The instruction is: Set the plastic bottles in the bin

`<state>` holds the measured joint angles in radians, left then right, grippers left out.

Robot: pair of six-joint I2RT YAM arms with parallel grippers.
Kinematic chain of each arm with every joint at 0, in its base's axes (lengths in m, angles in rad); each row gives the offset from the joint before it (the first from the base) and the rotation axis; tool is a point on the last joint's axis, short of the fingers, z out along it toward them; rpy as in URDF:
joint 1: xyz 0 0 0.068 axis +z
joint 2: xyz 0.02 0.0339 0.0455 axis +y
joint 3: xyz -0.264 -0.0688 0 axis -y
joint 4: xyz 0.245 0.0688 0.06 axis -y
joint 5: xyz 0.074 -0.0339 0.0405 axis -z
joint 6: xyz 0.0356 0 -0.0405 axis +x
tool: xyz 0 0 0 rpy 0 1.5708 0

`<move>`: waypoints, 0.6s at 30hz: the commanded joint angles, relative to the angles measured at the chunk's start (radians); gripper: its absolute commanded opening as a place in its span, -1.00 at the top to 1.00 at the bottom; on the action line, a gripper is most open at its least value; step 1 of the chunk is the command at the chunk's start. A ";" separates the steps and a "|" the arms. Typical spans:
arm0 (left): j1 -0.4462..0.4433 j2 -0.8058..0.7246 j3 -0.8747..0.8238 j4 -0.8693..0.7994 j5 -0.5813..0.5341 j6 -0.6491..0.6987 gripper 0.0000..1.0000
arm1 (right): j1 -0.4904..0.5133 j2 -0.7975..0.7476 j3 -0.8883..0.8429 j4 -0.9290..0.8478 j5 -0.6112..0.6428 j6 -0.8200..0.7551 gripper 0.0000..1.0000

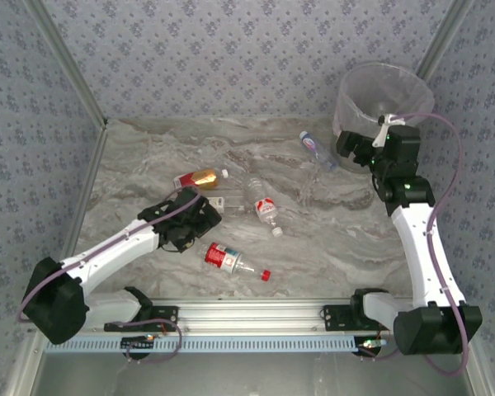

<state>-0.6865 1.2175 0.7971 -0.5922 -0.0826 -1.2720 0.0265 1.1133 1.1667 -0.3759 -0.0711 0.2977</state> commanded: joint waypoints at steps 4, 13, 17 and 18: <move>-0.086 0.089 0.052 -0.180 -0.024 -0.322 -0.99 | 0.075 -0.048 -0.060 0.004 -0.023 -0.017 -1.00; -0.158 0.178 0.043 -0.174 0.003 -0.529 -0.99 | 0.121 -0.121 -0.107 -0.022 -0.017 -0.075 -1.00; -0.170 0.218 0.038 -0.136 0.033 -0.590 -0.99 | 0.126 -0.143 -0.116 -0.043 -0.023 -0.092 -1.00; -0.181 0.228 0.044 -0.143 0.033 -0.604 -0.99 | 0.128 -0.147 -0.119 -0.048 -0.027 -0.098 -1.00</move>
<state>-0.8459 1.4273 0.8333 -0.6506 -0.0967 -1.3525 0.1452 0.9867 1.0576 -0.3931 -0.0822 0.2340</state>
